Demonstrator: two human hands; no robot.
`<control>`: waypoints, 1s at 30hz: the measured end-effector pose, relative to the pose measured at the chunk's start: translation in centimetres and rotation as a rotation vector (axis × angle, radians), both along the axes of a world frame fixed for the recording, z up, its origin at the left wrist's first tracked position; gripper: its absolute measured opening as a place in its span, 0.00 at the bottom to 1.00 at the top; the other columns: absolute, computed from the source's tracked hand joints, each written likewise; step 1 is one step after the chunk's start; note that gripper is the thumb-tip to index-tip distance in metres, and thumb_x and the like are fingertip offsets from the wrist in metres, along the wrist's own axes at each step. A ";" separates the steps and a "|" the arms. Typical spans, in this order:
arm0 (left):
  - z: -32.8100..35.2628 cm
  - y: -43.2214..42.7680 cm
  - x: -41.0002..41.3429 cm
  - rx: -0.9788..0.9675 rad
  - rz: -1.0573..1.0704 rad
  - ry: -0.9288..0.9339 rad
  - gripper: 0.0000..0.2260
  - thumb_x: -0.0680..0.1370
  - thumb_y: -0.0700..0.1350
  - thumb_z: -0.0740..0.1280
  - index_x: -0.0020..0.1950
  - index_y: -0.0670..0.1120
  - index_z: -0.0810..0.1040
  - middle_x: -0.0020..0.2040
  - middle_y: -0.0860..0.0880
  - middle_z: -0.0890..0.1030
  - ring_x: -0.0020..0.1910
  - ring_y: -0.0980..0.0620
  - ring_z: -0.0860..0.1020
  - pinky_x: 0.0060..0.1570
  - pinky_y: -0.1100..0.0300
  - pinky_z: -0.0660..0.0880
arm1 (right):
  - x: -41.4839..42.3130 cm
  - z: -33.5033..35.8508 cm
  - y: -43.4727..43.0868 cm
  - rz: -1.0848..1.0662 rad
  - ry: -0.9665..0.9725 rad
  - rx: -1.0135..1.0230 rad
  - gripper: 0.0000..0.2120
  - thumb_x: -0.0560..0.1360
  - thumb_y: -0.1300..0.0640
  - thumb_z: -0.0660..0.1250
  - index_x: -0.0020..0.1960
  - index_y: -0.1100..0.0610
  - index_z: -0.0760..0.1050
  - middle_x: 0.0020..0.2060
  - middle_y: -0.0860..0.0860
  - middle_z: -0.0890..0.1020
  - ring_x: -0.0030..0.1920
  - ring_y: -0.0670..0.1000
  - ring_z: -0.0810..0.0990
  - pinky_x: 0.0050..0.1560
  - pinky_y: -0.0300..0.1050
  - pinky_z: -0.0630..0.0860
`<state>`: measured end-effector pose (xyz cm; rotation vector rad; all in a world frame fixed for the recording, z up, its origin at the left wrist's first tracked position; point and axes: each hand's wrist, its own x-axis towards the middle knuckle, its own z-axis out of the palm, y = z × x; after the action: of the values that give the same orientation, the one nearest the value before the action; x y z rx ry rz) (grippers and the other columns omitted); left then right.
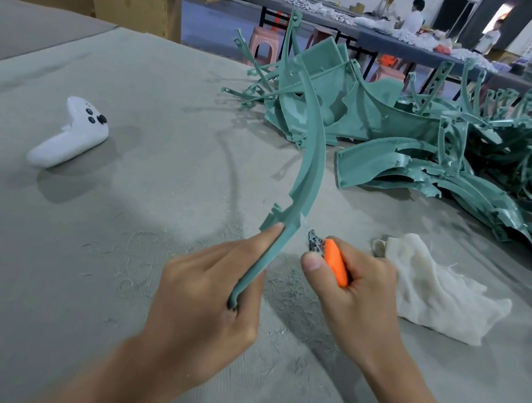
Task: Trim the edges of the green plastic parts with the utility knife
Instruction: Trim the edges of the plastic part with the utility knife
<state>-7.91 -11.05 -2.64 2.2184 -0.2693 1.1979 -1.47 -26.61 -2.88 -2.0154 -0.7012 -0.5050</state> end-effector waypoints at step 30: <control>-0.2 0.0 0.2 -0.043 -0.019 0.019 0.12 0.74 0.39 0.64 0.55 0.40 0.82 0.36 0.51 0.83 0.37 0.56 0.75 0.43 0.79 0.66 | 0.0 0.0 0.0 -0.063 -0.026 -0.016 0.23 0.73 0.39 0.64 0.31 0.46 0.55 0.23 0.49 0.57 0.24 0.45 0.57 0.26 0.36 0.55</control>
<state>-7.75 -11.04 -2.86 2.1850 -0.2540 1.1612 -1.42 -26.61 -2.92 -2.0536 -0.6614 -0.5651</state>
